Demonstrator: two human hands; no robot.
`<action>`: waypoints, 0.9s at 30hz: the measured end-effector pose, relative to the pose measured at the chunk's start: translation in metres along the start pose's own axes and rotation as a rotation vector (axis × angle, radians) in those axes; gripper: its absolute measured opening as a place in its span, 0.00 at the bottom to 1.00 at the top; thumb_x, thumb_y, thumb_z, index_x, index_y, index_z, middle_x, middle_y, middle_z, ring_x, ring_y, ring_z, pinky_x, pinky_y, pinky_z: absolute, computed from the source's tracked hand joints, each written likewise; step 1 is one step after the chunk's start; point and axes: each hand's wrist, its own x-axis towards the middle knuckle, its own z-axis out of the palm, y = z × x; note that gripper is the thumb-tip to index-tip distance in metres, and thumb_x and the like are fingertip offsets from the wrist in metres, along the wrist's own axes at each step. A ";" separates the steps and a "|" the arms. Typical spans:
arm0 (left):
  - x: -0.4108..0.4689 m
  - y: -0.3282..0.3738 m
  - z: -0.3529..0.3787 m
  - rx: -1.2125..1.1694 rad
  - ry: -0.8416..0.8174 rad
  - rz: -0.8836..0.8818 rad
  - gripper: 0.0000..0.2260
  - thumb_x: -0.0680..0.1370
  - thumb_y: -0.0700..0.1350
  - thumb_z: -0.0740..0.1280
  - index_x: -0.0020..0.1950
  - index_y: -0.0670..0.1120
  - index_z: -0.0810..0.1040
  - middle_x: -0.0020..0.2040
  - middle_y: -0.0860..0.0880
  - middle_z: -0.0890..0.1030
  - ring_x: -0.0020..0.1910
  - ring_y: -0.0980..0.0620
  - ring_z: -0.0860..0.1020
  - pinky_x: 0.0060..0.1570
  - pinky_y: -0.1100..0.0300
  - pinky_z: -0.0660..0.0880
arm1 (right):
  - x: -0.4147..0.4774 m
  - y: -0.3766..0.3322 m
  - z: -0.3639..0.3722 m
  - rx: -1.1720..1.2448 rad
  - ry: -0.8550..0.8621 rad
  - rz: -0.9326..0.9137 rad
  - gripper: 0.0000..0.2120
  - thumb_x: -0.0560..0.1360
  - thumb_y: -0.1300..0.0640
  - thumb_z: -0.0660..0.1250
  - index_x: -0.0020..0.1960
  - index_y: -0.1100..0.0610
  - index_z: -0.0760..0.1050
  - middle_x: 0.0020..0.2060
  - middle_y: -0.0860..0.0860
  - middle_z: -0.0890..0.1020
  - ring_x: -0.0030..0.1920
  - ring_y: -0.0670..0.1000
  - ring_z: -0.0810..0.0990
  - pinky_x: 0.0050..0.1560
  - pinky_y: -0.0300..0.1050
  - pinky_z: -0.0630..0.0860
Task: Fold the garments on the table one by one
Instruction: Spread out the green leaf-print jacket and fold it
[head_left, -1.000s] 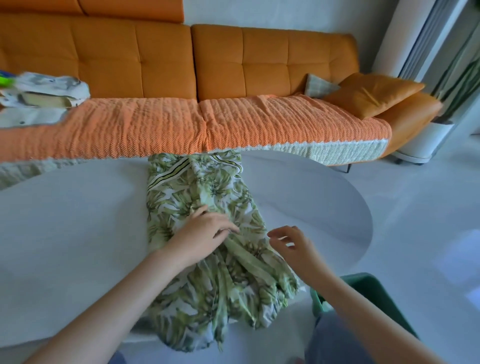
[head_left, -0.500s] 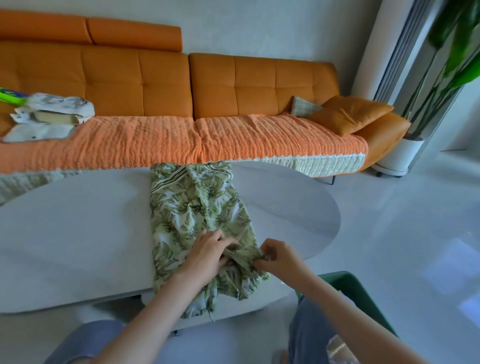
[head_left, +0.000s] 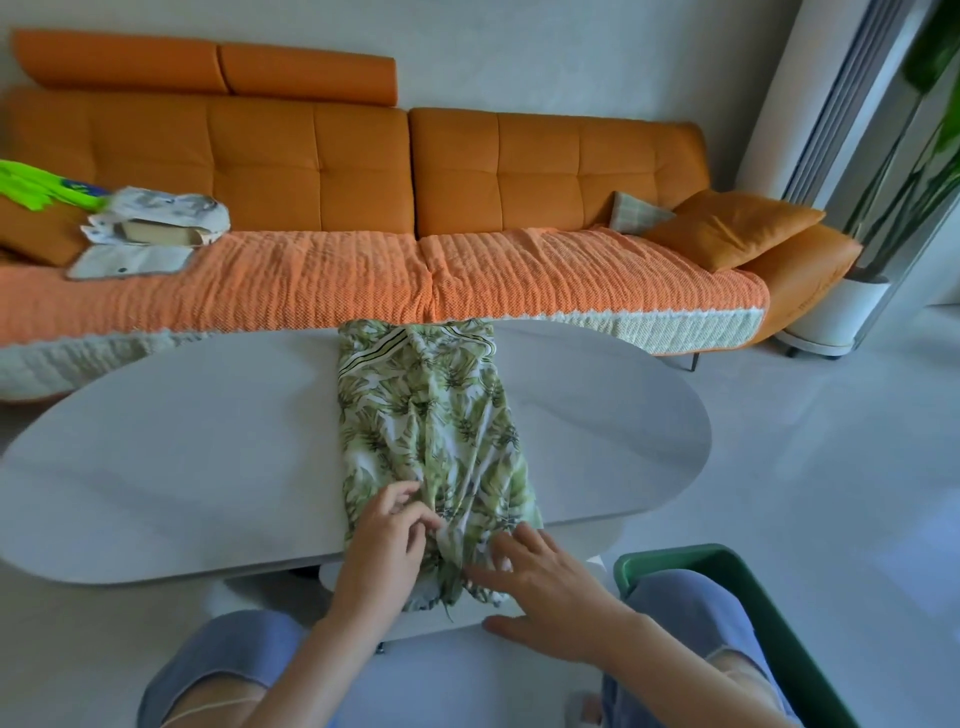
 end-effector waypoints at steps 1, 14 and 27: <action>-0.004 -0.001 0.000 -0.045 0.037 -0.034 0.09 0.76 0.35 0.65 0.44 0.47 0.81 0.62 0.50 0.72 0.61 0.52 0.71 0.59 0.62 0.69 | 0.000 0.002 0.001 -0.009 0.041 0.000 0.20 0.73 0.37 0.57 0.62 0.40 0.71 0.54 0.47 0.73 0.53 0.49 0.67 0.54 0.43 0.75; -0.034 -0.056 -0.016 0.181 -0.031 0.158 0.38 0.64 0.23 0.67 0.68 0.54 0.71 0.67 0.53 0.68 0.64 0.53 0.68 0.65 0.56 0.66 | -0.002 0.042 0.011 0.103 0.006 -0.062 0.47 0.69 0.73 0.53 0.75 0.39 0.37 0.74 0.36 0.36 0.74 0.42 0.33 0.72 0.44 0.32; -0.005 -0.071 -0.020 0.477 -0.231 0.467 0.40 0.56 0.28 0.73 0.65 0.50 0.70 0.63 0.51 0.71 0.64 0.52 0.67 0.74 0.54 0.47 | 0.038 0.079 0.032 -0.078 0.150 -0.350 0.34 0.69 0.71 0.52 0.73 0.54 0.58 0.76 0.54 0.57 0.76 0.52 0.55 0.73 0.51 0.56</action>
